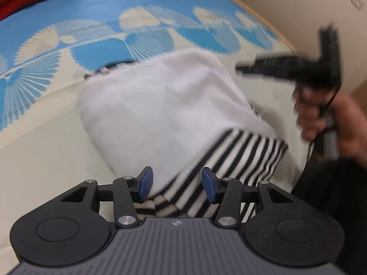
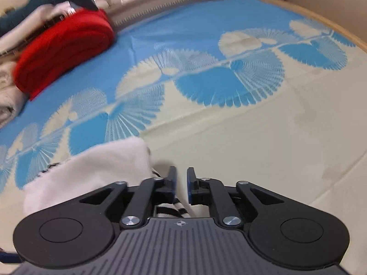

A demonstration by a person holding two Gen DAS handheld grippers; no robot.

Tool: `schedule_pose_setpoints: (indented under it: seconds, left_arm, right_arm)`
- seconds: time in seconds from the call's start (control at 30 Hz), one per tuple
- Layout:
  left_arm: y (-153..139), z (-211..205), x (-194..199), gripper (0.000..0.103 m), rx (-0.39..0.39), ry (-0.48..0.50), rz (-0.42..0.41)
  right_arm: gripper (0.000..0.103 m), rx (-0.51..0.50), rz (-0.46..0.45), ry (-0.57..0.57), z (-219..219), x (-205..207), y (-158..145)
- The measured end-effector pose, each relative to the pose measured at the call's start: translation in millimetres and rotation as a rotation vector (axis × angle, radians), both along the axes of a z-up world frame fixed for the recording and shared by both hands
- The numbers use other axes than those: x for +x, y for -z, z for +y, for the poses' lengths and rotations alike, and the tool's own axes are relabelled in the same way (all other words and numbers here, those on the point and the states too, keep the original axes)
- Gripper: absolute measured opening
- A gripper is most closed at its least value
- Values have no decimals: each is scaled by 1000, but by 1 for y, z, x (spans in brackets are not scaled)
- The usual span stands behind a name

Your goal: Fold small clothes

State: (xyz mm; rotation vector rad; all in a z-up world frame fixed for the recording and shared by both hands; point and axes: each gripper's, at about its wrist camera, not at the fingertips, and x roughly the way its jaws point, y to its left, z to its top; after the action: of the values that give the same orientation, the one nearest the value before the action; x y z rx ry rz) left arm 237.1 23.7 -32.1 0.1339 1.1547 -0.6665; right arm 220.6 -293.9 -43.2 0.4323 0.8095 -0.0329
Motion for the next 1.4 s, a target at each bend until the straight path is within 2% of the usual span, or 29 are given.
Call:
schedule_pose_setpoints:
  seconds: [0.03,0.07,0.13,0.2,0.33,0.4,0.43,0.47,0.5,0.57,0.63,0.7,0.8,0.9,0.97,1.07,1.13,1.17,1.23,1.27,1.3,1.37,1.4]
  left_arm:
    - [5,-3,-2,52,24,9,3]
    - [9,-4,-3,52,43,13,3]
    - [12,-4,-3,52,46,8,7]
    - [12,-2,-1,52,36,-4,15]
    - [13,-2,-2,52,42,-10,10]
    - [13,-2,-3,52,43,-18,9]
    - [11,-2,-3,52,44,-20,8]
    - [11,-2,-4,52,45,-23,7]
    - [10,-2,-5,52,47,-24,6]
    - [9,-2,-7,52,50,-19,-1]
    - [10,-3,-8,52,53,-8,1]
    - [12,-4,-10,52,66,5,-2]
    - [14,-3,-10,52,82,-1,-1]
    - [9,2,-10,52,57,-8,-2]
    - [3,3,-12,52,40,-4,-13]
    - [-2,2,-18,52,5,38,-13]
    - [-2,-4,-25,52,-2,94,-15]
    - [1,-8,-28,52,-5,121,-5]
    - [17,-15,-32,53,40,169,34]
    - [26,-18,-34,53,74,186,37]
    - [31,-21,-36,53,94,200,38]
    - [29,-23,-35,54,88,202,36]
    - [27,-20,-32,54,80,186,49]
  right_arm:
    - [18,14,-20,-23,-2,-4,-3]
    - [25,32,-25,-65,-3,-9,-5]
    - [38,89,36,-166,-3,-17,-3]
    - [39,145,129,-240,-1,-22,8]
    - [39,117,148,-277,7,-25,13]
    - [29,132,178,-289,10,-23,20]
    - [13,132,186,-297,12,-21,22]
    - [8,115,175,-301,13,-21,21]
    - [7,94,146,-293,13,-24,16]
    - [2,95,84,-195,-2,-31,6]
    - [2,98,109,-110,-16,-32,10]
    - [2,85,141,-107,-16,-31,14]
    - [3,18,77,-159,-2,-37,1]
    - [8,9,2,-138,-6,-46,-14]
    - [12,65,-59,-155,-15,-52,-23]
    - [12,181,-79,-324,-13,-61,-27]
    - [12,152,-48,-458,1,-65,-22]
    - [12,126,-1,-505,8,-65,-15]
    - [12,-36,173,-528,21,-60,14]
    - [12,-132,289,-513,23,-57,33]
    - [12,-179,380,-493,22,-54,49]
    - [11,-100,389,-438,8,-48,47]
    - [13,-60,352,-398,1,-47,40]
